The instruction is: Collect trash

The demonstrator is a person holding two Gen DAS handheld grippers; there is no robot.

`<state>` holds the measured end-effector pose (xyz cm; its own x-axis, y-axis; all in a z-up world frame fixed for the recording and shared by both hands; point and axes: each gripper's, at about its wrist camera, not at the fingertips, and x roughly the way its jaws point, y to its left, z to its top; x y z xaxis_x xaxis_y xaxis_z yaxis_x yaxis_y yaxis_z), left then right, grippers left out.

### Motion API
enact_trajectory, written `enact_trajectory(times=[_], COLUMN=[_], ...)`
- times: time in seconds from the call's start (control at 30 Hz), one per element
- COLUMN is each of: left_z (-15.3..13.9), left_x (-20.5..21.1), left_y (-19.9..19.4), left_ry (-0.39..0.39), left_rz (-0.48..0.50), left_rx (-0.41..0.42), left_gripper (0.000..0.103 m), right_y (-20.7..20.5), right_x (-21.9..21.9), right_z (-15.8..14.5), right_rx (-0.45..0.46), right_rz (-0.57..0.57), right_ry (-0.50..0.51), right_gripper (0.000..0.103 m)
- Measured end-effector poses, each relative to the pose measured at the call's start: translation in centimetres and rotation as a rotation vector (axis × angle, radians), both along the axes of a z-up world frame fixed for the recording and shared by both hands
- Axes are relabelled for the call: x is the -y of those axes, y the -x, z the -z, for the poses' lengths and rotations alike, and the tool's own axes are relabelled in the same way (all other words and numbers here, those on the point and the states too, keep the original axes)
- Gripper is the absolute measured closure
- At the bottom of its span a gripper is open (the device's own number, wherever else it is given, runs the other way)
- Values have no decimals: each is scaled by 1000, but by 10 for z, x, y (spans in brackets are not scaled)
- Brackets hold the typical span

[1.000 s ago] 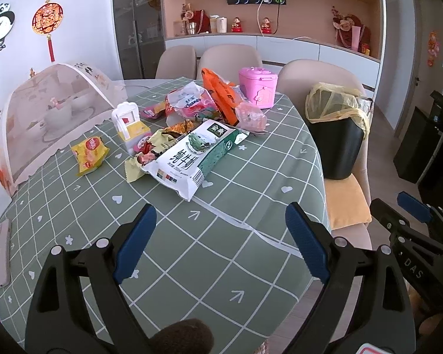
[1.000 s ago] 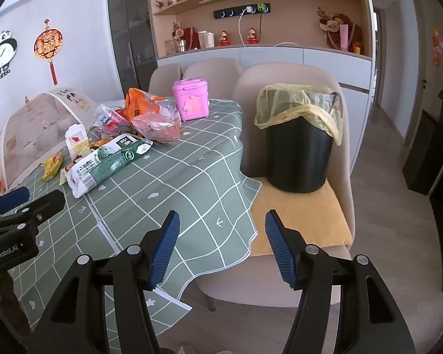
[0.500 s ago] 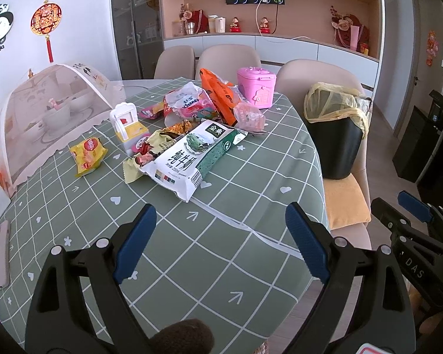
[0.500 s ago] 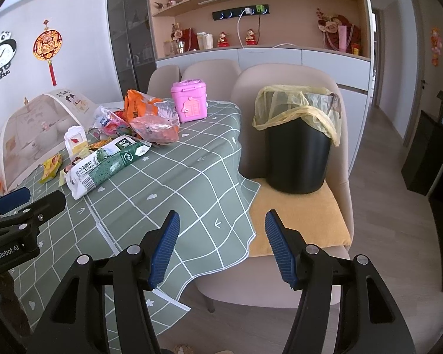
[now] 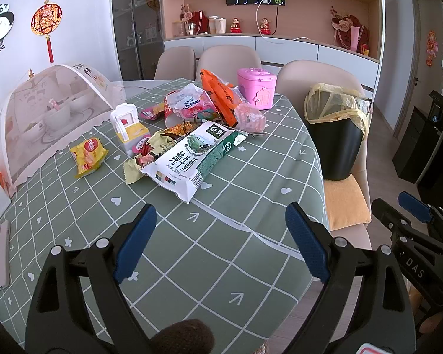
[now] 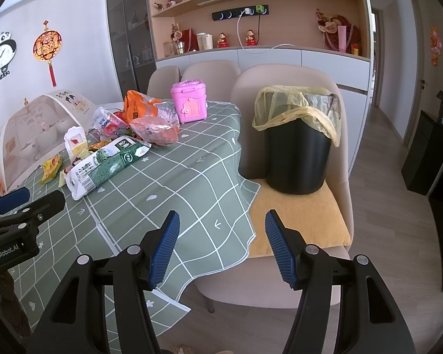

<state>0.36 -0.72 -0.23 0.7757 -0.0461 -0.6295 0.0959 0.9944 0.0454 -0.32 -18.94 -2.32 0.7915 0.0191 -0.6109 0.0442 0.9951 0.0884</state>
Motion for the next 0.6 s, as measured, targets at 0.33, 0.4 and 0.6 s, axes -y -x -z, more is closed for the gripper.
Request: enact_trajectory(times=[0.33, 0.4, 0.6], left_z=[0, 0, 0], left_x=[0, 0, 0], left_y=[0, 0, 0], left_ry=[1, 1, 0], left_rz=[0, -1, 0], left_rx=[0, 0, 1], left_gripper=[18, 18, 18], right_y=[0, 1, 1], right_x=[0, 3, 3], right_z=[0, 0, -1], right_rx=[2, 5, 6], right_rz=[1, 2, 2], right_ry=[1, -1, 1], right_gripper=[46, 46, 46])
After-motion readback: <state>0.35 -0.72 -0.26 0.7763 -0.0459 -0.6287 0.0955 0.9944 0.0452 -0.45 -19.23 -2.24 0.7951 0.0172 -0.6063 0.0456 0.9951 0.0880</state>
